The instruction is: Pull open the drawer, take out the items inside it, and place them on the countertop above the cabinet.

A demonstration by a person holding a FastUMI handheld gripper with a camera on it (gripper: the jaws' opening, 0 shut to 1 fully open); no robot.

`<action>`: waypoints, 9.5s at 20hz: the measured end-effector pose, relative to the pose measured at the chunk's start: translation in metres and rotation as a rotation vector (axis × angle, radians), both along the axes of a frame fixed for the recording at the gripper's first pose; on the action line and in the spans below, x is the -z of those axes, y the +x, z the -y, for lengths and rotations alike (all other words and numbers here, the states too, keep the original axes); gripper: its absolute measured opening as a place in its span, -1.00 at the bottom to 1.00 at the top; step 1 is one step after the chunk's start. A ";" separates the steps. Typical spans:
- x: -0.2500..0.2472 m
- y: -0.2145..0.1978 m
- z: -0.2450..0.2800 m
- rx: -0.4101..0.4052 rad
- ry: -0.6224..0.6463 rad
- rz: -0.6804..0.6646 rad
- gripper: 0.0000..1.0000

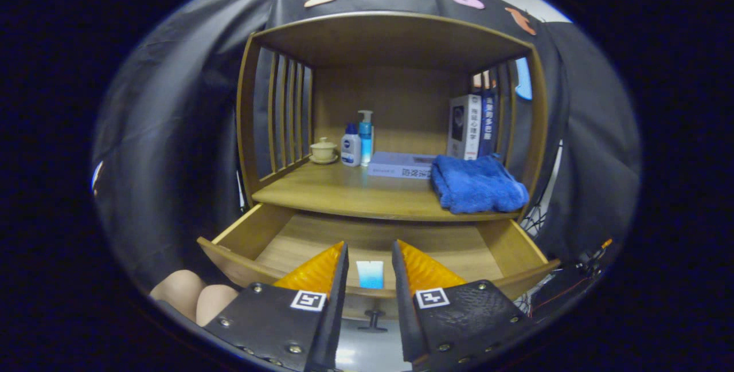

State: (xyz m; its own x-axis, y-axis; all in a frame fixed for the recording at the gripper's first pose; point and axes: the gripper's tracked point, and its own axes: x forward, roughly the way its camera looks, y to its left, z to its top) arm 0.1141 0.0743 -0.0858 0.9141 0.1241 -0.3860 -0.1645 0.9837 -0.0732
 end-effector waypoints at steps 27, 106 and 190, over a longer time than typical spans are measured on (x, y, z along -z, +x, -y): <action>0.165 0.049 0.013 -0.006 -0.203 -0.780 0.51; 0.055 0.222 -0.017 0.158 0.024 -0.047 -0.13; 0.057 0.014 0.018 0.101 -0.033 0.083 0.97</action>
